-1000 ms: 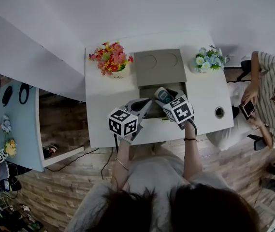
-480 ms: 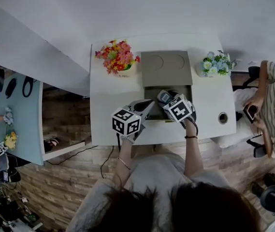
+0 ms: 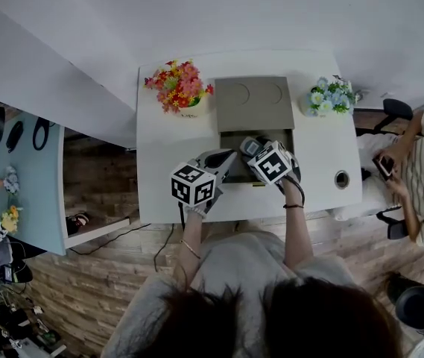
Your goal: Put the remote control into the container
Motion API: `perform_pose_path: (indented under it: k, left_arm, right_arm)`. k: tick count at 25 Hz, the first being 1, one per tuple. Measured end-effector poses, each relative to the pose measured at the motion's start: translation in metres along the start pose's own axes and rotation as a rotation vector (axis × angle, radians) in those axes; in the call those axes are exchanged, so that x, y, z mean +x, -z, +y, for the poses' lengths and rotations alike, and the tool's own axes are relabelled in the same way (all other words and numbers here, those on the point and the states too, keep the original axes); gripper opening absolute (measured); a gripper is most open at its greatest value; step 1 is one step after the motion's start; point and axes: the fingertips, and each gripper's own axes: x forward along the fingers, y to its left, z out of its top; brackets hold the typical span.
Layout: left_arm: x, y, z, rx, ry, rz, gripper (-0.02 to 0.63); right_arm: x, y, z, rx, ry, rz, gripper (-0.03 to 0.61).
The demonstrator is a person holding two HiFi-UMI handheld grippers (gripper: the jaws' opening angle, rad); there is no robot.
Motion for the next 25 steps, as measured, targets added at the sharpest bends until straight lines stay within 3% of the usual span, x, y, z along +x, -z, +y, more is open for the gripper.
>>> perform_pose_path:
  k: [15, 25]
  left_arm:
    - [-0.002, -0.005, -0.008, 0.014, 0.013, -0.011, 0.003]
    - [-0.005, -0.013, -0.010, 0.031, -0.006, -0.056, 0.003]
  right_arm:
    - [-0.006, -0.001, 0.000, 0.047, 0.025, -0.060, 0.298]
    - [-0.040, -0.017, -0.011, 0.138, 0.050, -0.272, 0.298]
